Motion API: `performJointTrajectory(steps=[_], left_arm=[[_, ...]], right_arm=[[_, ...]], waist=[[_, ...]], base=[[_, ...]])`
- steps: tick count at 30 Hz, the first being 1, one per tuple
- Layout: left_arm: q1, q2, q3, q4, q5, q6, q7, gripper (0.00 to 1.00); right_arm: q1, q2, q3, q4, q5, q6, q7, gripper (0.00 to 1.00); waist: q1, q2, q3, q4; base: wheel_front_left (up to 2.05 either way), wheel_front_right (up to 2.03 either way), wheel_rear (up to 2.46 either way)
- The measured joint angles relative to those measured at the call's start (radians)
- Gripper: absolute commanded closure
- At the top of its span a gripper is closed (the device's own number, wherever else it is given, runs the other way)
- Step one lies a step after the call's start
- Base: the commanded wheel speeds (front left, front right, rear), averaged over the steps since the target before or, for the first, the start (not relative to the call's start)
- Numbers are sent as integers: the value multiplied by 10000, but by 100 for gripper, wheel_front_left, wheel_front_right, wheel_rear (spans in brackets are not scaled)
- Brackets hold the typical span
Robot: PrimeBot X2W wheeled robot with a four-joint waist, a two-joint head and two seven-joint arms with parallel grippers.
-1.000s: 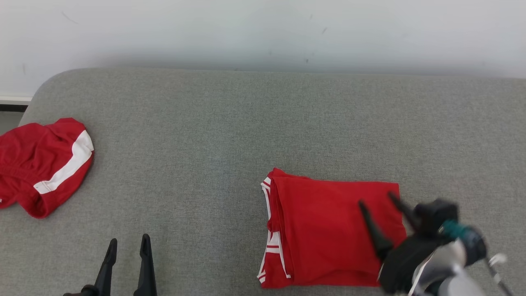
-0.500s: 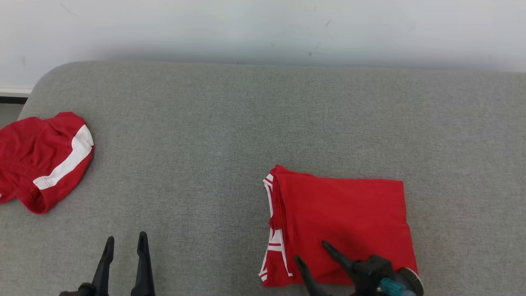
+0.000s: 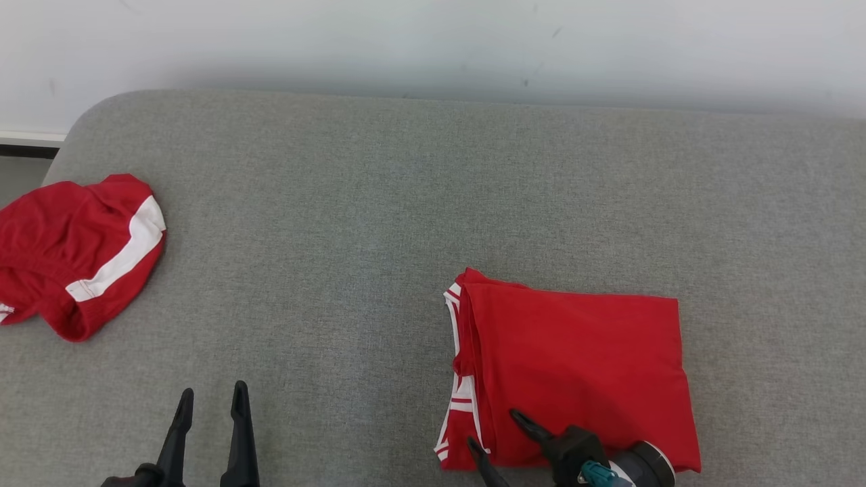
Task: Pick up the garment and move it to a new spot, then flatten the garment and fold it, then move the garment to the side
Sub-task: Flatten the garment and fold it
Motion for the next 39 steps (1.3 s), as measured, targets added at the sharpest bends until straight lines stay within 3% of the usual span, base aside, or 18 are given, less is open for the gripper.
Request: performJointTrajectory(steps=[4,5,6,7,10,11,13,29,38,39], left_arm=[[-12,0,-42,48,0,0,0,0],[-12,0,-50,52,0,0,0,0],[-12,0,-48,54,0,0,0,0],[-12,0,-56,54,0,0,0,0],[-12,0,-92,58,0,0,0,0],[-12,0,-100,59,0,0,0,0],[-8,0,-105,59,0,0,0,0],[173,2,-86,-15,2,0,0,0],[21,0,-134,31,0,0,0,0],[-1,0,-125,44,0,0,0,0]], right_arm=[[3,15,-12,184,-153,0,159,0],[3,23,-25,199,-155,0,226,9],[11,25,-31,209,-173,0,232,31],[13,27,-29,211,-205,0,244,47],[56,33,-65,232,-240,0,332,59],[81,33,-75,234,-238,0,355,70],[128,35,-102,232,-201,0,401,100],[-145,38,435,213,433,0,451,100],[-709,44,920,869,1235,0,573,100],[-709,46,999,928,1354,0,585,75]], waist=[[0,0,-14,60],[0,0,-21,74],[0,0,-25,86],[0,0,-26,96],[0,0,-38,128],[0,0,-45,138],[0,0,-66,159],[0,-1,-207,204],[0,0,-100,228],[0,0,-98,223]], base=[[0,0,0],[0,0,0],[0,0,0],[0,0,0],[0,0,0],[0,0,0],[0,0,0],[0,0,0],[0,0,0],[0,0,0]])
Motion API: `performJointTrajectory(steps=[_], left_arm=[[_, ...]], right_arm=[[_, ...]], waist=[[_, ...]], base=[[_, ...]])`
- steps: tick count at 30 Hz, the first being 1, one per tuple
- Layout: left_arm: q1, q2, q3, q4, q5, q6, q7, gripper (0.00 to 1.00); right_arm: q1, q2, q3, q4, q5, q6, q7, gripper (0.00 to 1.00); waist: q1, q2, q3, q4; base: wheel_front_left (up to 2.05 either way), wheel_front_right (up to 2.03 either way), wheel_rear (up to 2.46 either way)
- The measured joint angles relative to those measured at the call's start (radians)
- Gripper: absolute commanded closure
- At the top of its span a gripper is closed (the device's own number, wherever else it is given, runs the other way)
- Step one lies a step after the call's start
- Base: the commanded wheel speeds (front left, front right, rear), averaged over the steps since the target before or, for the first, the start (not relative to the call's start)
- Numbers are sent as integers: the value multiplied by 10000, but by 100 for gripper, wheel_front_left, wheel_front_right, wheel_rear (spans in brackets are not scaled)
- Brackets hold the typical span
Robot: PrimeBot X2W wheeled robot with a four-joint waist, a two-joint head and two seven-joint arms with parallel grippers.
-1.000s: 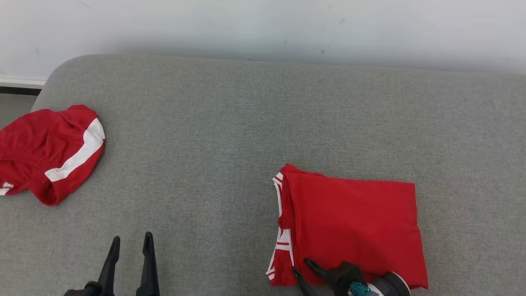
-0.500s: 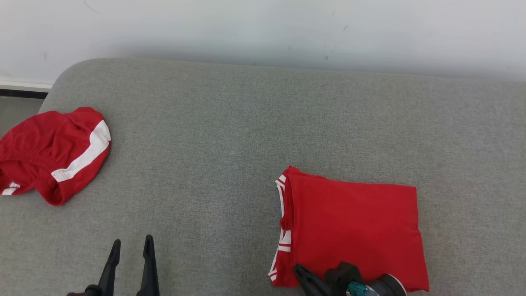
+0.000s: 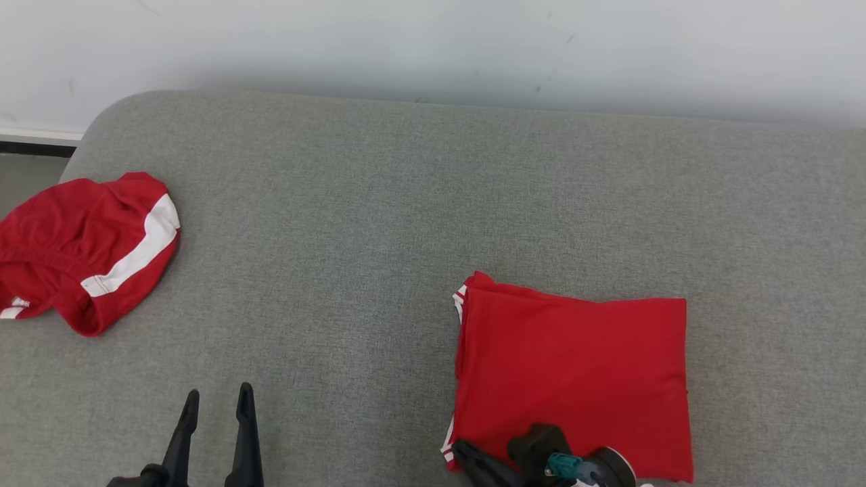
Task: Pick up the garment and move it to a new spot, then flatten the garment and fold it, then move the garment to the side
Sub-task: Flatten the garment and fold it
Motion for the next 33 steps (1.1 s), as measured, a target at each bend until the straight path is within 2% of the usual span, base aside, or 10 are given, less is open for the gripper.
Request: performJointTrajectory(steps=[1,2,9,19,28,33], left_arm=[[0,0,8,25,0,0,0,0],[1,0,33,54,0,0,0,0],[70,0,314,52,21,0,0,0],[438,0,500,-117,107,35,0,0],[639,-2,401,-63,127,146,0,0],[759,-2,504,33,205,161,0,0]], right_arm=[[-8,-8,84,31,77,0,-6,50],[-32,-8,155,19,211,0,-96,0],[-72,6,-336,-878,1112,0,-1183,0],[621,8,-2614,-2399,579,0,-2226,0],[1327,-13,-4892,-2002,-77,0,-2938,0],[1514,-224,-5317,-1574,-138,0,-3386,0]], waist=[[0,0,-6,-7],[0,0,-18,-21],[0,0,-250,-229],[-1,0,-833,-817],[-1,-1,-1509,-1276],[-1,0,-1766,-1391]], base=[[0,0,0],[0,0,0],[0,0,0],[0,0,0],[0,0,0],[0,0,0]])
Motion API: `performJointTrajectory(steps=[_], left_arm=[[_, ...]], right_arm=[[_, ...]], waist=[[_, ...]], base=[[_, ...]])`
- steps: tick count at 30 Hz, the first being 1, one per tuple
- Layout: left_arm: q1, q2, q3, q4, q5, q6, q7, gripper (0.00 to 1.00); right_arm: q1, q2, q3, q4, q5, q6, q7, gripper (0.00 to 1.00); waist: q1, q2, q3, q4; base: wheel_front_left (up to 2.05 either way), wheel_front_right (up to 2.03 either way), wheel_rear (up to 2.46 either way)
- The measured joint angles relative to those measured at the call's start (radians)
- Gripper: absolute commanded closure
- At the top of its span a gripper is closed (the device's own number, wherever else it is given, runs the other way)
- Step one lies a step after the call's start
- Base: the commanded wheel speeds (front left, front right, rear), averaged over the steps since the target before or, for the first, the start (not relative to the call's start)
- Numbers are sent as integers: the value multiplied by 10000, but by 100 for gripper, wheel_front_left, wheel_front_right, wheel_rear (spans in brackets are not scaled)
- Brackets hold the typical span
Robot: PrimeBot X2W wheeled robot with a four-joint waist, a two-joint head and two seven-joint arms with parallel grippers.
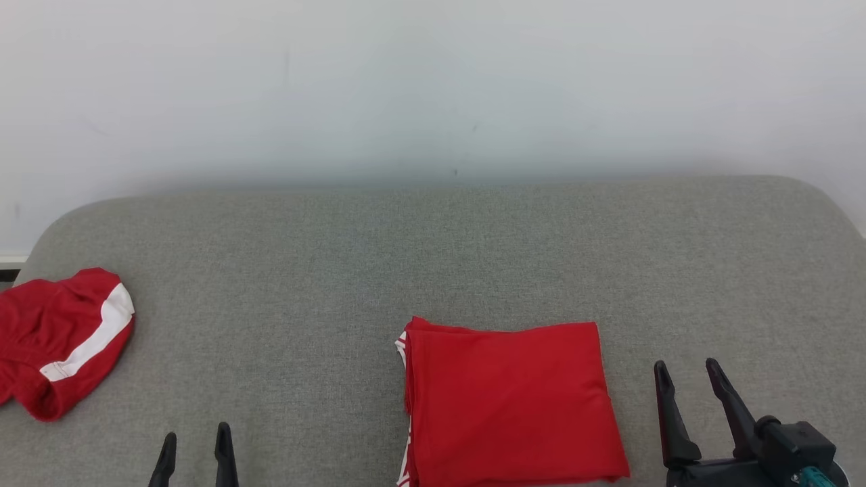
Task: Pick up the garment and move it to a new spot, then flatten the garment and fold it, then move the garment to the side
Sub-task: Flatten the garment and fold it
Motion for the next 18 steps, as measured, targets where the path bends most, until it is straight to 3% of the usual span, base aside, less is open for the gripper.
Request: performJointTrajectory(steps=[18], left_arm=[[86,2,-148,591,506,-146,0,0]], right_arm=[[176,-291,295,1183,148,0,-318,0]], waist=[[0,-1,-386,-50]], base=[[0,0,0]])
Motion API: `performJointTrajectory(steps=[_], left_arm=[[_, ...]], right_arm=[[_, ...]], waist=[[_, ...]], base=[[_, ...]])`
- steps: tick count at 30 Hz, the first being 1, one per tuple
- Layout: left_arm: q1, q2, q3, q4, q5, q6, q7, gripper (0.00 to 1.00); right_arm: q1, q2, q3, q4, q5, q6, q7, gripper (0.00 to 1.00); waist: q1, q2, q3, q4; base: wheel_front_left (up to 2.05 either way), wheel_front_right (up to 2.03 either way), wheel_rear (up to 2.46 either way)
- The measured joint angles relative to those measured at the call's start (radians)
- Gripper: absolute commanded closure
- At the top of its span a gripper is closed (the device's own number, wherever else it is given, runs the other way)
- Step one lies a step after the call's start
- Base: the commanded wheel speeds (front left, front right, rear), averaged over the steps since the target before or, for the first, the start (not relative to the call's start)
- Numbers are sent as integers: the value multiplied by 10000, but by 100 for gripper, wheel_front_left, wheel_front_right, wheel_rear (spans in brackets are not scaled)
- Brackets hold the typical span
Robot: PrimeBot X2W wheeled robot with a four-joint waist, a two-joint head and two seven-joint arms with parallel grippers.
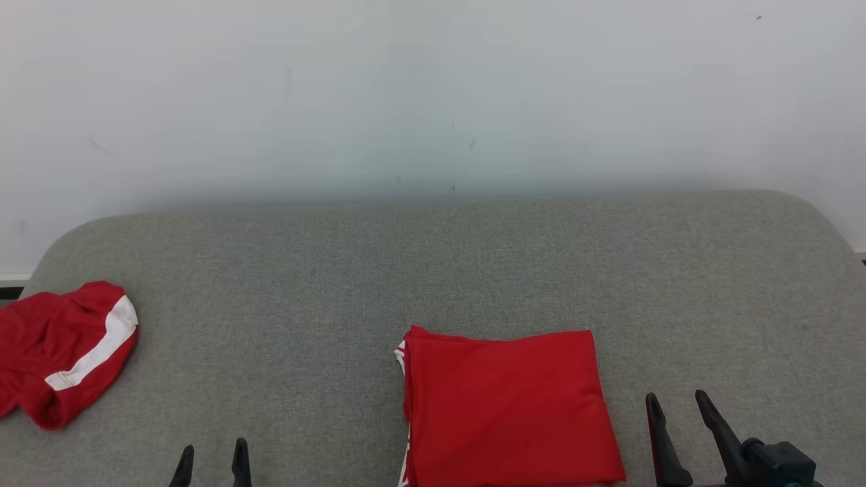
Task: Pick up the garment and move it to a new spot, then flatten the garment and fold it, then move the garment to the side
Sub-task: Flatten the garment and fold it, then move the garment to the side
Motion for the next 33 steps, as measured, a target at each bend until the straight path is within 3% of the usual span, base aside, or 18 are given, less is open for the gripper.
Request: performJointTrajectory(steps=[21,26,33], left_arm=[[224,-2,-8,-59,69,0,0,0],[225,0,-42,-100,69,-2,0,0],[94,-2,-274,-176,29,-2,0,0]], right_arm=[[-213,56,-59,40,-88,0,176,0],[-717,84,-82,-109,341,0,1605,0],[-1663,67,-527,-136,560,0,5331,0]], waist=[[1,1,60,86],[1,1,217,146],[1,2,569,384]], base=[[0,0,0],[0,0,0],[0,0,0]])
